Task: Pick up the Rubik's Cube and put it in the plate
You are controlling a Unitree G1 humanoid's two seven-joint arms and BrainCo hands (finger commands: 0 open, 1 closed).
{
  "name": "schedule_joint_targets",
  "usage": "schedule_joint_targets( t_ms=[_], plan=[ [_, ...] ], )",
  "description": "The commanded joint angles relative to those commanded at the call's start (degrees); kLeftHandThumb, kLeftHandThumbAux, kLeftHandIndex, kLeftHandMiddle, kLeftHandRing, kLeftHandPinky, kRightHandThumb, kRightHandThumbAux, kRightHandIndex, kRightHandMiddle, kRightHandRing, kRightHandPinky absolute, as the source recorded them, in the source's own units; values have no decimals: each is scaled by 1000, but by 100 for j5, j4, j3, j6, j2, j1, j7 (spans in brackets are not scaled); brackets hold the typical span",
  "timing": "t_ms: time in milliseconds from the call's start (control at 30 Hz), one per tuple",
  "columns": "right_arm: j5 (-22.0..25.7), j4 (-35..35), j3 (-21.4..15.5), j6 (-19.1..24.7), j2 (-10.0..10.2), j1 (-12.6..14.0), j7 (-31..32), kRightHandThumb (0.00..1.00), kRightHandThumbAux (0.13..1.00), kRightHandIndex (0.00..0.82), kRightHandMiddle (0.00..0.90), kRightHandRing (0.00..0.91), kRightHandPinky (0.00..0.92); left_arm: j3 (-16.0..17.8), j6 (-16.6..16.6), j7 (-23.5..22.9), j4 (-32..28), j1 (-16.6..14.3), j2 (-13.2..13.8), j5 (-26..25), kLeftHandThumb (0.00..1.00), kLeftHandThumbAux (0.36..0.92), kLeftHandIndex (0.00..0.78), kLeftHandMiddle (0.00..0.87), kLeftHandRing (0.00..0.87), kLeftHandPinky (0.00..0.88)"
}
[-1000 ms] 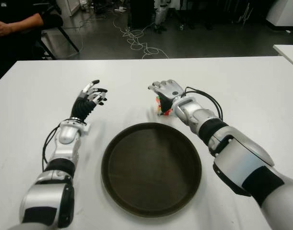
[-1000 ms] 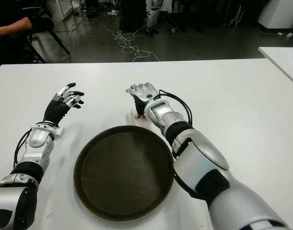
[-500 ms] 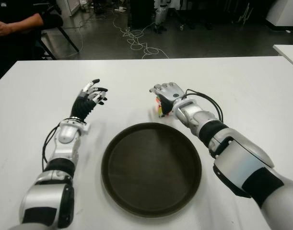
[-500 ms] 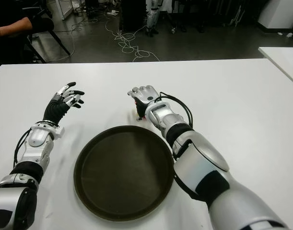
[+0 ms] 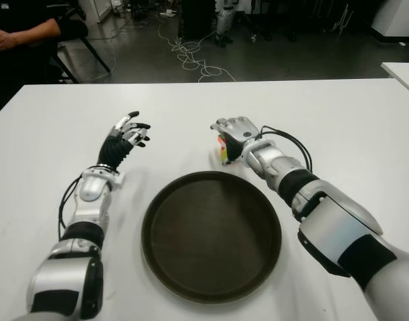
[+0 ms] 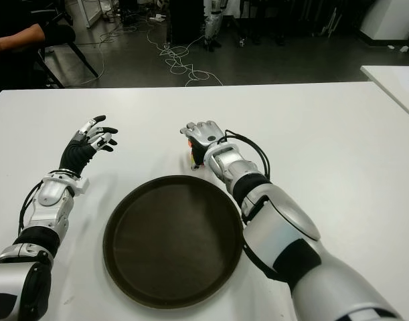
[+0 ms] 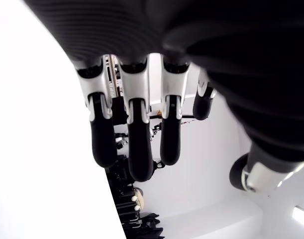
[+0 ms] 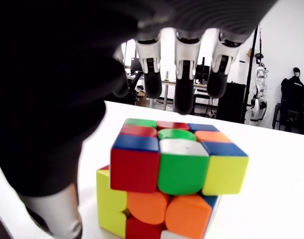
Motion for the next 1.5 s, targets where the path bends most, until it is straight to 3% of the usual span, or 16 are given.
schedule_joint_targets(
  t_ms=[300,567,1033,1333,1500],
  plan=[
    [31,4,-89,29,-22,-15,65,0,787,134,174,212,211,-17,12,31,-23,7,9,12,91,576,127,349,431,442],
    [49,-6,-165,29,-47,-27,78,0,795,121,169,208,203,-40,2,52,-13,5,25,39,85,559,127,341,418,433],
    [95,-6,-273,-81,-78,39,-22,0,815,174,202,244,266,-11,-8,-48,-15,16,31,-16,78,536,124,339,431,444],
    [92,5,-316,-246,-95,75,144,0,799,134,154,186,189,10,-5,-46,-30,19,10,-42,87,559,125,351,440,457],
    [55,11,-277,-303,-85,108,183,0,804,143,154,189,200,31,-1,-66,-66,30,-13,-80,90,563,129,348,437,444]
  ],
)
